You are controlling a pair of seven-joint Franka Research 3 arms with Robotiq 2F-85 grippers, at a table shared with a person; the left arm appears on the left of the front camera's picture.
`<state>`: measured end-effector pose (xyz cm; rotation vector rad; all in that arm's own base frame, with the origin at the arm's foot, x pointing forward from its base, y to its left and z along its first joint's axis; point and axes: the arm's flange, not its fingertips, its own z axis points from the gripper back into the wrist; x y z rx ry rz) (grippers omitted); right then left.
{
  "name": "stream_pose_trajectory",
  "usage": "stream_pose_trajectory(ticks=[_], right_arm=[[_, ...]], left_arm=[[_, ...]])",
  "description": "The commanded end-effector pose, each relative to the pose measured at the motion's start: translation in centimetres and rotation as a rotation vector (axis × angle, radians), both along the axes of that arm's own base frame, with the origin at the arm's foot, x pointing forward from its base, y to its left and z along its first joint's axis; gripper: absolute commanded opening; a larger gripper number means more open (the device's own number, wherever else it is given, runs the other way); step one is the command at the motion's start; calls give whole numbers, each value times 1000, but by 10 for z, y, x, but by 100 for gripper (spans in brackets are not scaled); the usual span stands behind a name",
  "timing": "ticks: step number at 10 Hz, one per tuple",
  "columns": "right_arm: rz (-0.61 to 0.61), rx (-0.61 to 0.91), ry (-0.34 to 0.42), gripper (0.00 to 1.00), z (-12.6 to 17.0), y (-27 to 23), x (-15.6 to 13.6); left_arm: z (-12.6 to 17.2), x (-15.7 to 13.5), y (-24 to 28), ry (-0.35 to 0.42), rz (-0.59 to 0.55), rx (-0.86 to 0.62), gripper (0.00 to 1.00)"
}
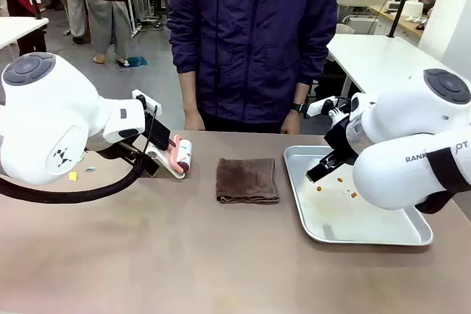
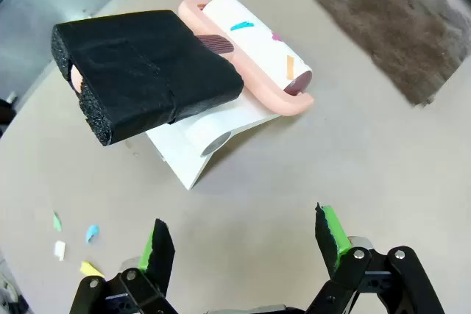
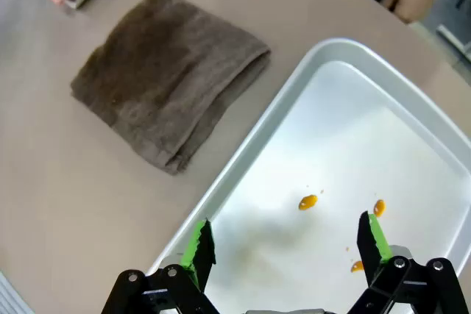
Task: Clean the surface of the table.
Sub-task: Hold the Lint Roller with your left hand and the towel with your right hand.
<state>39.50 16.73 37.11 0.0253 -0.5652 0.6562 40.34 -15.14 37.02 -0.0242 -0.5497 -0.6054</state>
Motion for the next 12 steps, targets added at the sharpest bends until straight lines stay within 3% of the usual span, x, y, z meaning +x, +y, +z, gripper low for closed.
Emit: stream_pose_trajectory(ticks=[1,12], right_arm=[[0,0,0,100,0,0,0],[0,0,0,100,0,0,0]], left_arm=[[0,0,0,0,0,0,100],[0,0,0,0,0,0,100]])
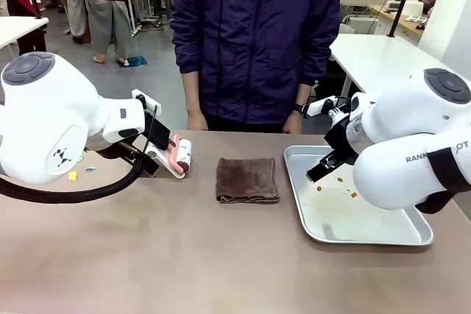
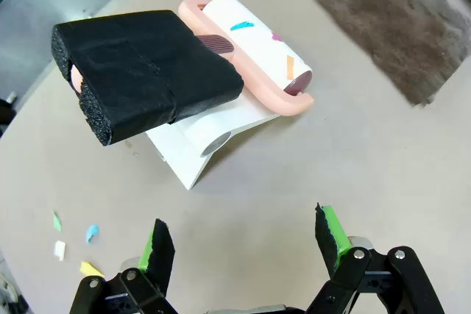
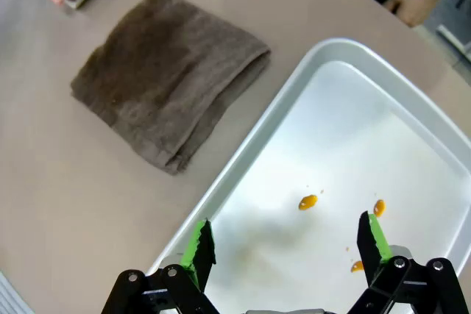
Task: Clean the surface of the table.
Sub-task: Hold the Lint Roller with your left hand and the towel with your right hand.
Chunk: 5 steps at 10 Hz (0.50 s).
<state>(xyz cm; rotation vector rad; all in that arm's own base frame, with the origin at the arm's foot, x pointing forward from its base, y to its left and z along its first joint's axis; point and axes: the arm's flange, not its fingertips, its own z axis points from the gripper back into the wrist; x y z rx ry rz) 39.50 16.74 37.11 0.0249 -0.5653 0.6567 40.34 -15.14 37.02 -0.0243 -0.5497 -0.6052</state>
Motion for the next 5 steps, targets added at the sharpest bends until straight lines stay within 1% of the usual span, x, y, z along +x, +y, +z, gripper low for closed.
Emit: stream_pose_trajectory(ticks=[1,5], right_arm=[[0,1,0,100,0,0,0],[0,1,0,100,0,0,0]], left_arm=[[0,0,0,0,0,0,100],[0,0,0,0,0,0,100]])
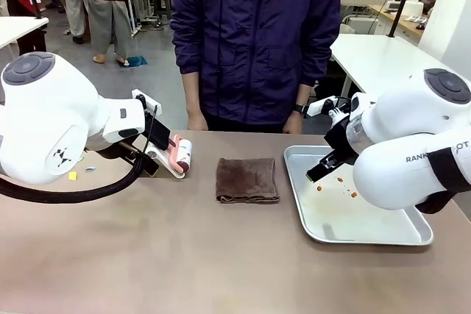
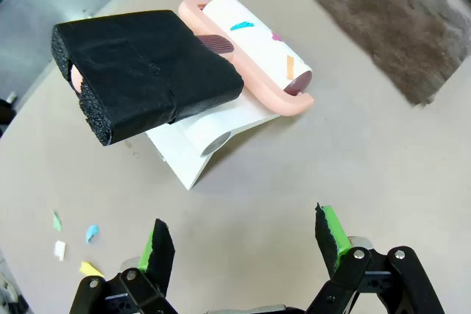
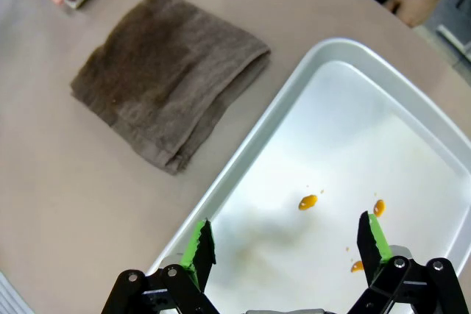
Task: Clean the surface of the table.
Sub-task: Hold the Lint Roller with your left hand and the towel with your right hand.
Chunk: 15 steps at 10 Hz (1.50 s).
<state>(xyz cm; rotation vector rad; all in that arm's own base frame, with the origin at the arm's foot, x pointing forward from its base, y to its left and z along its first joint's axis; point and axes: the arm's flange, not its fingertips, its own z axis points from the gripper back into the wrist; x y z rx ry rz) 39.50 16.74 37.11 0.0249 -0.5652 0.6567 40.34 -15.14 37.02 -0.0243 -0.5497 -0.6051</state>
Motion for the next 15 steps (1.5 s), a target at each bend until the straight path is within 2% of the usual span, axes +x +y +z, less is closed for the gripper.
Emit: stream_pose_trajectory(ticks=[1,2,3,4,5,7,9,11,12,13,15], right_arm=[[0,1,0,100,0,0,0],[0,0,0,100,0,0,0],[8,68,49,100,5,-3,-1],[-86,153,84,100,22,-8,-1],[-178,204,110,100,42,-17,-4],[-335,398,177,100,80,-44,-14],[-340,669,311,100,99,-76,-30],[-438,917,357,100,95,-104,-50],[-425,1008,417,100,92,-115,-62],[-451,1053,436,100,89,-131,-70],[-524,1156,466,100,76,-172,-86]], left_arm=[[0,0,0,0,0,0,100],[0,0,0,0,0,0,100],[4,-7,12,5,-37,-7,100],[22,-16,23,19,-36,-71,100],[42,-25,38,17,29,-152,100],[83,-46,62,74,123,-277,100],[103,-63,92,111,110,-443,100],[101,-73,145,132,123,-704,100],[93,-76,173,143,190,-765,100],[82,-85,210,153,164,-898,100],[61,-112,278,87,219,-1119,100]])
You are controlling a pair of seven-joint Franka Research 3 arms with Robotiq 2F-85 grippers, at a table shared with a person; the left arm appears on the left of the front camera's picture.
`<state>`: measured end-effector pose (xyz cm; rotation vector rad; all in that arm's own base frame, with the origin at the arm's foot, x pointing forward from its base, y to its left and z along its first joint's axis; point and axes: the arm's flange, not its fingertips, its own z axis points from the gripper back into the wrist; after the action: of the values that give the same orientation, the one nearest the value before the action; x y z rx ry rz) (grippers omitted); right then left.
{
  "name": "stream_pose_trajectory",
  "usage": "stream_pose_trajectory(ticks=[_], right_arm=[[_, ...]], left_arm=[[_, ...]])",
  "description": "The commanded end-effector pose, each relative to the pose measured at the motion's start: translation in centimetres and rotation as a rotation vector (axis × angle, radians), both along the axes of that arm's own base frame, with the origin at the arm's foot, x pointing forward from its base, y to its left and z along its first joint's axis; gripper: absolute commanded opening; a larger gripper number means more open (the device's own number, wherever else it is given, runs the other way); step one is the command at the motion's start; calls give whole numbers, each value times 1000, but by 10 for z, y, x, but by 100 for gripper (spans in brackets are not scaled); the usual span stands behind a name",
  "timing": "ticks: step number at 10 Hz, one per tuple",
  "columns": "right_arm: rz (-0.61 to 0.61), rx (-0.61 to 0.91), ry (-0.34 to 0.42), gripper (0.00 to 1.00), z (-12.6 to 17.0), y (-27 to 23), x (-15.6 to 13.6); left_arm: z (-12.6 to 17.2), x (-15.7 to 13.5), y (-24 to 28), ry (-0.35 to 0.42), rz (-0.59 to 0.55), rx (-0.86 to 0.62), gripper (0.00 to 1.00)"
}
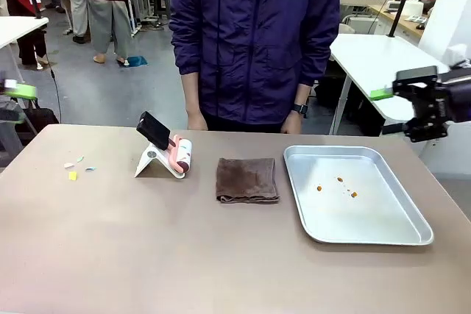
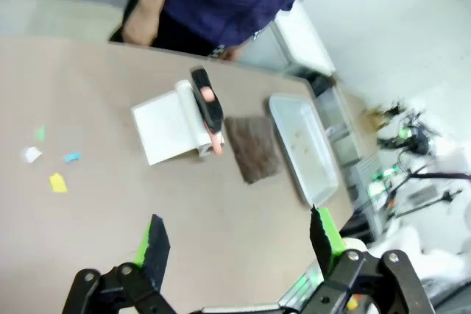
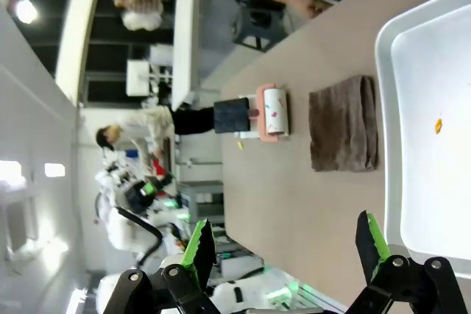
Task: Clean the surface of the table.
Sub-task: Hold the Lint Roller with your left hand and the towel with your right hand.
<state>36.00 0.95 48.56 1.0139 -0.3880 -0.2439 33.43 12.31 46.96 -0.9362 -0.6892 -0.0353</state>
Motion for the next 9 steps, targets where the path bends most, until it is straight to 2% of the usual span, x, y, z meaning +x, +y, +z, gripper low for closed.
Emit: stream_pose_trajectory(ticks=[1,4,6,7,8,9], right_arm=[[-37,75,-10,100,-45,-31,-60],[-207,136,-5,100,-68,-94,-96],[-315,177,-8,100,-84,-129,-114],[-352,183,-15,100,-89,-140,-118],[-364,183,-16,100,-93,-145,-119],[-374,160,-41,100,-95,-147,-118]], left_arm=[[-45,-56,18,-59,36,-142,100],[-64,-90,14,-74,183,-258,100],[-63,-104,-3,-88,278,-280,100],[-62,-105,-15,-71,307,-264,100],[-61,-102,-20,-62,329,-251,100],[-32,-39,85,-53,279,-290,100]])
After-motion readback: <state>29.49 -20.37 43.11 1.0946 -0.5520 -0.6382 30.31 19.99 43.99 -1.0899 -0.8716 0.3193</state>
